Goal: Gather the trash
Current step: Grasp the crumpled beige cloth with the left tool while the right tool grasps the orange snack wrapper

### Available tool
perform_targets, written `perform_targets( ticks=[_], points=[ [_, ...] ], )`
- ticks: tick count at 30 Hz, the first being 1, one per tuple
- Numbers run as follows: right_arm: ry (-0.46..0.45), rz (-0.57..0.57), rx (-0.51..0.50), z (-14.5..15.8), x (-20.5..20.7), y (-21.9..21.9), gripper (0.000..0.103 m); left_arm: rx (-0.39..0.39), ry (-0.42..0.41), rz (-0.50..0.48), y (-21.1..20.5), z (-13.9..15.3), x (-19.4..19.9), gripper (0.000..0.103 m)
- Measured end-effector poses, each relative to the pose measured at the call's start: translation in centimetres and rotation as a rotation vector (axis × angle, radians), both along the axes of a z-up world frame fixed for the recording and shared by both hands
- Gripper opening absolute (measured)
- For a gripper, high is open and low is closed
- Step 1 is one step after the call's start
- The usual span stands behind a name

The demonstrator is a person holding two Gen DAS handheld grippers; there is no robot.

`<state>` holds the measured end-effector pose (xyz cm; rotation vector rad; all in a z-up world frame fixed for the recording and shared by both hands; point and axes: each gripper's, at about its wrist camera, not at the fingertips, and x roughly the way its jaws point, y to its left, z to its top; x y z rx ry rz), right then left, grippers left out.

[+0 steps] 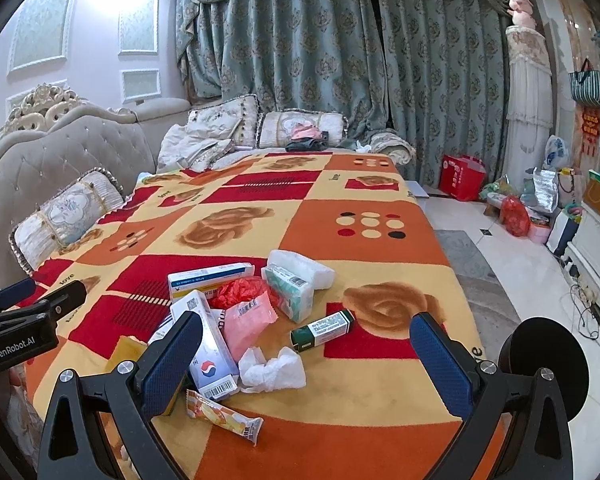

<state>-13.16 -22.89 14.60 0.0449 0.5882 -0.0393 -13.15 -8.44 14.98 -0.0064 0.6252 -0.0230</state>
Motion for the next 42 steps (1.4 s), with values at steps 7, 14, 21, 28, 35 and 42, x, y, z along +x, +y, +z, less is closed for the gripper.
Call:
perform_targets(
  ticks=[7,14,21,28,35,42],
  points=[
    [0.016,0.005,0.003,-0.3,0.4,-0.2,0.103,-0.007,0.016,0.003,0.2,-0.9,0.2,0.102],
    [0.059,0.009,0.004,-1.4,0.8,-0.4,0.103,-0.008,0.036,0.010,0.6,-1.7,0.8,0.102],
    [0.108,0.021,-0.001,-2.4,1.1,-0.8,0.103,0.005,0.057,0.015,0.9,-2.4,1.3,0.102],
    [0.157,0.046,-0.025,-3.5,1.6,-0.6,0.103,0.005,0.076,0.031,1.7,-3.0,1.7,0.102],
    [0.225,0.111,-0.029,-5.3,1.8,-0.1,0.103,0.036,0.096,0.021,2.6,-3.6,1.8,0.102],
    [0.281,0.252,-0.012,-7.6,1.4,1.7,0.092,0.007,0.185,-0.009,4.7,-5.2,1.8,0.102]
  ],
)
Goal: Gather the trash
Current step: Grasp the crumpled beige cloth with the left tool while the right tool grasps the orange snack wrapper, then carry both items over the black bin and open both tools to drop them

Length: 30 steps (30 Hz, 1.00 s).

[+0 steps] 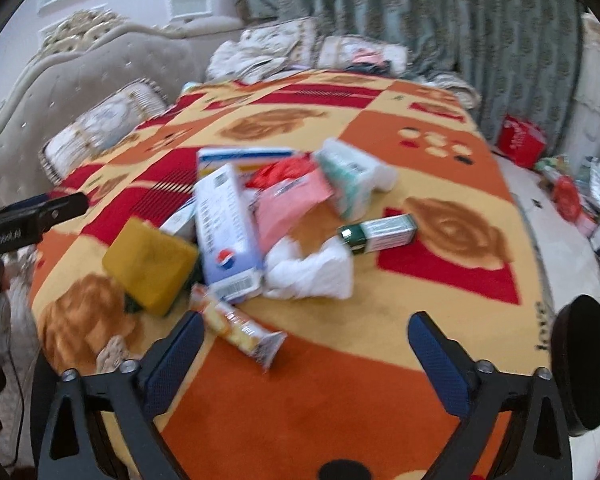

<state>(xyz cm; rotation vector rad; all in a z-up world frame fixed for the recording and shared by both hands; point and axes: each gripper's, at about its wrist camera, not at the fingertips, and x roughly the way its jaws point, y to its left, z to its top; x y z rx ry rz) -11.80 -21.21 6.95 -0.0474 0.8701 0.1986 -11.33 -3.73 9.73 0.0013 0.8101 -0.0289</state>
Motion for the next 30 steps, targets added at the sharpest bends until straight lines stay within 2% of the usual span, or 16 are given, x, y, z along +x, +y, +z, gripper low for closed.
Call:
perform_targets(
  ticks=[2,3,5,9,13,18,19,20,23,26,27,29,30],
  points=[
    [0.036,0.046,0.016,-0.9,0.2,0.6,0.076,0.010,0.011,0.000,0.4,-0.4,-0.2,0.102],
    [0.060,0.061,0.022,-1.5,0.4,0.9,0.075,0.014,0.019,-0.001,0.6,-0.6,-0.3,0.102],
    [0.088,0.079,0.027,-2.2,0.5,1.4,0.075,0.004,0.036,-0.011,0.9,-0.9,-0.5,0.102],
    [0.088,0.111,0.022,-2.7,0.1,2.1,0.075,-0.038,0.089,-0.081,0.9,-1.6,-1.5,0.102],
    [0.114,0.101,0.016,-3.4,0.9,1.8,0.075,-0.063,0.128,-0.191,-0.4,-2.0,-3.0,0.102],
    [0.133,0.153,0.000,-4.4,2.1,2.4,0.075,-0.091,0.182,-0.373,-3.1,-2.3,-5.0,0.102],
    [0.135,0.168,-0.006,-4.6,2.3,2.6,0.070,-0.081,0.181,-0.408,-3.8,-2.3,-5.5,0.102],
    [0.141,0.185,-0.007,-4.8,2.7,2.7,0.061,-0.069,0.178,-0.437,-4.5,-2.4,-5.8,0.102],
    [0.154,0.223,-0.006,-5.1,3.4,3.0,0.051,-0.034,0.171,-0.508,-6.4,-2.9,-6.4,0.102],
    [0.154,0.251,0.000,-5.1,3.5,3.2,0.043,-0.016,0.179,-0.541,-7.9,-3.9,-6.3,0.102],
    [0.153,0.254,0.015,-5.0,3.4,3.1,0.037,-0.009,0.194,-0.546,-8.4,-4.4,-6.0,0.102],
    [0.152,0.250,0.031,-4.9,3.2,2.7,0.030,-0.007,0.214,-0.566,-9.0,-5.2,-5.8,0.094],
    [0.150,0.246,0.042,-4.8,2.9,2.4,0.029,-0.001,0.225,-0.573,-9.2,-5.6,-5.6,0.077]
  ],
)
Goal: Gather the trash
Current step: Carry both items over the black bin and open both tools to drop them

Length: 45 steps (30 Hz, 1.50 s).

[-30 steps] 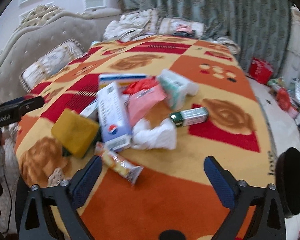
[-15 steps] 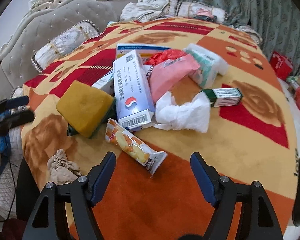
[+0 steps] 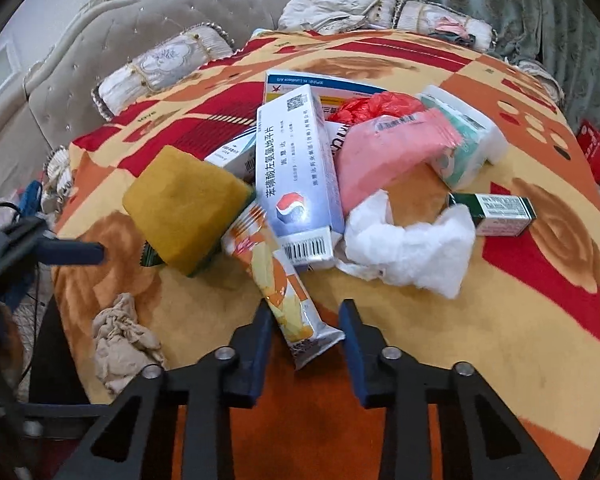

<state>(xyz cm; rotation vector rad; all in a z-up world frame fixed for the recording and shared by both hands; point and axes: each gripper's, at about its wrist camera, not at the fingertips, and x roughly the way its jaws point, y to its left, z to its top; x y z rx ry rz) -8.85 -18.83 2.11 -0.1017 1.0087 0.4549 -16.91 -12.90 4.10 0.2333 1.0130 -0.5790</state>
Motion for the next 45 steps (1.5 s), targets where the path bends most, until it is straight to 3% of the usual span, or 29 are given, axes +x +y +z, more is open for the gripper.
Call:
perform_targets(
  ticks=[1,3,6,12,26,36,45],
  points=[
    [0.000,-0.002,0.007,0.0,-0.2,-0.2,0.025,0.013,0.016,-0.002,-0.2,-0.5,0.2,0.059],
    [0.000,-0.018,0.021,0.3,-0.7,-0.9,0.021,0.002,0.059,-0.004,-0.4,-1.1,0.7,0.038],
    [-0.015,-0.047,0.036,1.0,-1.8,-2.2,0.020,-0.023,0.069,0.008,-0.5,-0.6,1.0,0.033],
    [-0.038,-0.147,0.052,2.4,-3.5,-6.5,0.019,-0.068,0.059,0.012,-2.5,1.1,1.1,0.031],
    [-0.095,-0.474,0.032,4.7,-7.3,-20.8,0.019,-0.171,0.036,-0.144,-15.7,5.8,2.9,0.031],
    [-0.067,-0.741,0.027,3.4,-9.4,-31.6,0.019,-0.254,0.125,-0.227,-27.7,6.7,5.6,0.032],
    [-0.064,-0.866,0.057,2.9,-10.5,-36.7,0.019,-0.344,0.236,-0.219,-35.3,5.1,7.6,0.036]
  ],
)
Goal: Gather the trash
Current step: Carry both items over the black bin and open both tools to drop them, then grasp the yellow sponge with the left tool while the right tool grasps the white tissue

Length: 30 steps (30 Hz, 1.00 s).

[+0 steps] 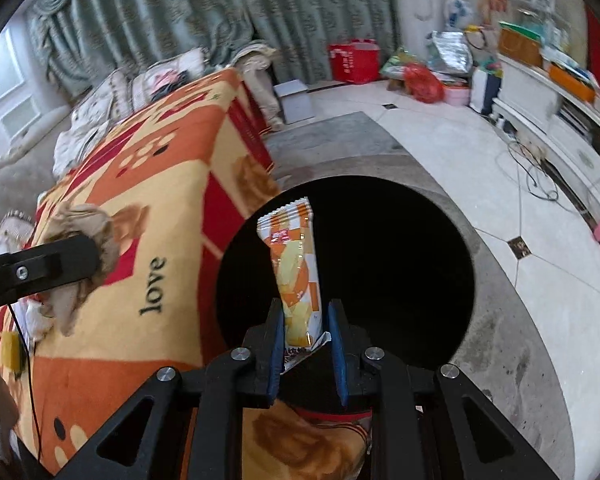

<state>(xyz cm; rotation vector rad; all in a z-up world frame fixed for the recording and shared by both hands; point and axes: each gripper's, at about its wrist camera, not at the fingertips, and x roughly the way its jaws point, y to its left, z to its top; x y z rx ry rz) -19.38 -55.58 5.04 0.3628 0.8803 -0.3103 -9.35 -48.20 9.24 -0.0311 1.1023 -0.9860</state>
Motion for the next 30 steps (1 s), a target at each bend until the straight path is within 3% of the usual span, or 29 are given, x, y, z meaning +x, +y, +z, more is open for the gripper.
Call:
perform_targets(
  ticks=[1,4,9,18,30],
  points=[
    [0.004,-0.012,-0.003,-0.1,0.1,-0.1,0.022,-0.014,0.019,0.003,-0.5,-0.2,0.3,0.041],
    [-0.015,-0.040,0.011,-0.1,-0.5,-0.8,0.044,-0.068,0.083,0.030,-1.2,-0.8,1.1,0.056],
    [-0.018,-0.061,0.056,-0.5,-1.2,-1.3,0.044,-0.073,0.100,0.041,-1.5,-0.7,1.3,0.058],
    [-0.010,-0.018,0.048,-0.6,-0.6,0.8,0.044,0.023,-0.028,0.095,1.1,-0.2,0.5,0.058],
    [-0.011,0.021,0.030,0.3,0.4,4.0,0.045,0.116,-0.147,0.206,7.4,-0.5,-0.2,0.058]
  ],
)
